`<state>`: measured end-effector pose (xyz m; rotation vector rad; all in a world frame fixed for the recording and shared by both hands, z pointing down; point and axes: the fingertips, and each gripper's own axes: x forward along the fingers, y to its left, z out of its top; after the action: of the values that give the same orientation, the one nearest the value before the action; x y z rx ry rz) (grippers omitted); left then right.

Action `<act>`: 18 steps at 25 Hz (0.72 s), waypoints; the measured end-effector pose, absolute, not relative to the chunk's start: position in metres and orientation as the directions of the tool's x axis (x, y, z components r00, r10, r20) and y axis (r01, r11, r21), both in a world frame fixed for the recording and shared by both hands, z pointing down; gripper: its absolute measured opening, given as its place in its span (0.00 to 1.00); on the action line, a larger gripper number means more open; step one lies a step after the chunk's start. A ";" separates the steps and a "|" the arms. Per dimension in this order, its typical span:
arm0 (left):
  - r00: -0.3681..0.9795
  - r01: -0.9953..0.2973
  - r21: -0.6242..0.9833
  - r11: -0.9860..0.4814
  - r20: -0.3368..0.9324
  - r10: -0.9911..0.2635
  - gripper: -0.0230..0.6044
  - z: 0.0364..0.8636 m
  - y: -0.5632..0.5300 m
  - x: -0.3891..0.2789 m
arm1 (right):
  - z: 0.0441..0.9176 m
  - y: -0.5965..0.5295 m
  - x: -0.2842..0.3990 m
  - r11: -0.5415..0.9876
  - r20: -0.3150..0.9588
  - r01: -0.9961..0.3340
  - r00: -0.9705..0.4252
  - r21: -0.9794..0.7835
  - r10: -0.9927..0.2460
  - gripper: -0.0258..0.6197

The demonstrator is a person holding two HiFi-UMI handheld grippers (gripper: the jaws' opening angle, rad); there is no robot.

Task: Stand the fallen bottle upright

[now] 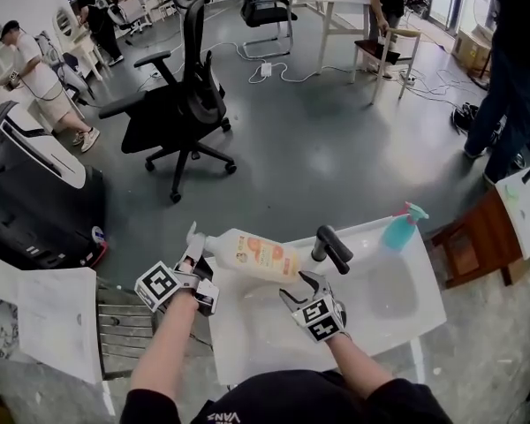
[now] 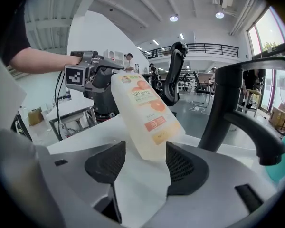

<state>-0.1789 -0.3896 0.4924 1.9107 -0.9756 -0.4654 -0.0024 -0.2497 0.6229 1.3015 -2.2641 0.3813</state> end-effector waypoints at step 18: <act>0.759 -0.504 0.665 -0.551 0.038 -0.650 0.19 0.425 -0.399 -0.074 | 0.639 -0.256 0.009 0.420 0.538 -0.904 -0.392 -0.076 -0.746 0.36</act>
<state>-0.0742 -0.3985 0.4249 2.2747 -0.8588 -0.2779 0.0094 -0.2564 0.6393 1.4037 -2.2549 0.5041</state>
